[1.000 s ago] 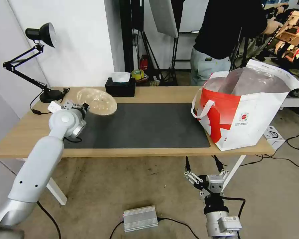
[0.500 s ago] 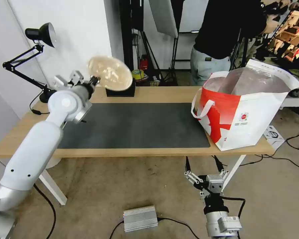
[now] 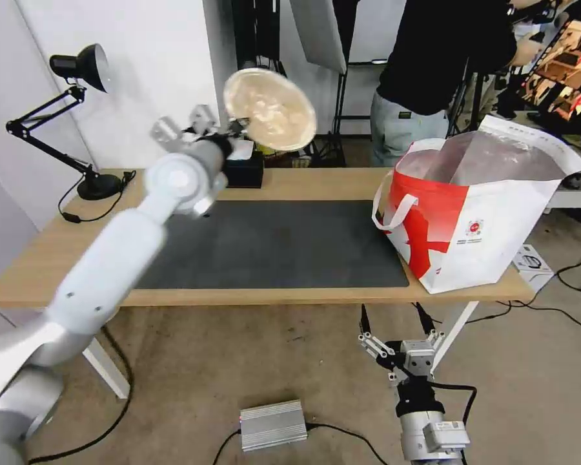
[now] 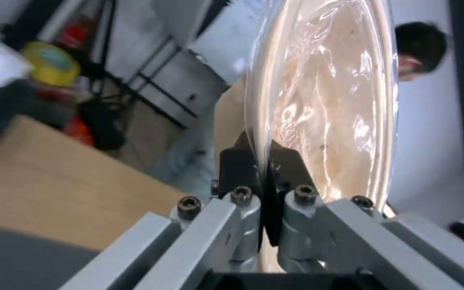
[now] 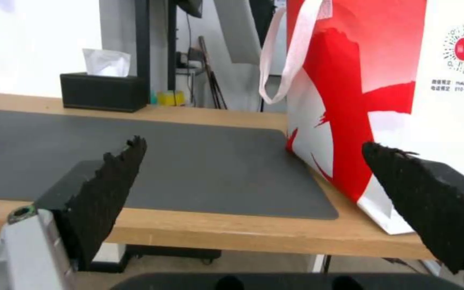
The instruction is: Pick up the trash from the table and place it into the takeout bag.
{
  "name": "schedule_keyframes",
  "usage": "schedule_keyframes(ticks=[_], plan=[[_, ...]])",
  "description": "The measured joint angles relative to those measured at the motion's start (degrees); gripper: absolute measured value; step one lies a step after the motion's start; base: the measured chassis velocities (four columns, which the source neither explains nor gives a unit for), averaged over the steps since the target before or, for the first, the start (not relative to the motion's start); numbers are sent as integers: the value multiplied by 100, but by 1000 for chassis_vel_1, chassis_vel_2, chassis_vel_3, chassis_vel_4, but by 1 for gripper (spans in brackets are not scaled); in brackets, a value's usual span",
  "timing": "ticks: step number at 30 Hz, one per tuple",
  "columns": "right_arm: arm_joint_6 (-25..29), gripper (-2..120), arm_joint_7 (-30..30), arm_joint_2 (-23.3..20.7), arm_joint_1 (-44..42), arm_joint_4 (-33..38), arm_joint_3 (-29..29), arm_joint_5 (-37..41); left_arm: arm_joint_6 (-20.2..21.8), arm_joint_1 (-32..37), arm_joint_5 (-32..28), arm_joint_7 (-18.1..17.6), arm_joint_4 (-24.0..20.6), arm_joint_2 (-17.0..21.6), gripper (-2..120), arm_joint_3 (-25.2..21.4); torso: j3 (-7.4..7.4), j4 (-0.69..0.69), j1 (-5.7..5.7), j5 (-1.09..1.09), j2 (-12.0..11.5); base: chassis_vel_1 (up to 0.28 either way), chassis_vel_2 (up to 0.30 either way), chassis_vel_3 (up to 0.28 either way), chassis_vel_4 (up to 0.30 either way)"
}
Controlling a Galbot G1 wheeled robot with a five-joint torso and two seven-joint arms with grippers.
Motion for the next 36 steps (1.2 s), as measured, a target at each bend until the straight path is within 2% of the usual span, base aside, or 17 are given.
schedule_keyframes(ticks=[8,10,14,22,36], plan=[[0,100,1,0,0,0,0,0,-21,-446,86,336,475,-511,0,390,0,0,0,0,0,0,0,0,0],[0,100,0,0,0,0,0,0,-21,-476,94,358,518,-559,0,418,0,0,0,0,0,0,0,0,0],[0,100,0,0,0,0,0,0,-66,-685,210,513,896,-955,0,603,0,1,0,-1,0,0,0,0,0],[0,100,0,0,0,0,0,0,-173,-924,348,662,1356,-1416,0,857,0,0,0,0,0,0,0,0,0],[0,100,0,0,0,0,0,0,-331,-871,640,1092,1521,-1839,0,1332,0,0,0,-1,0,0,0,0,0]])
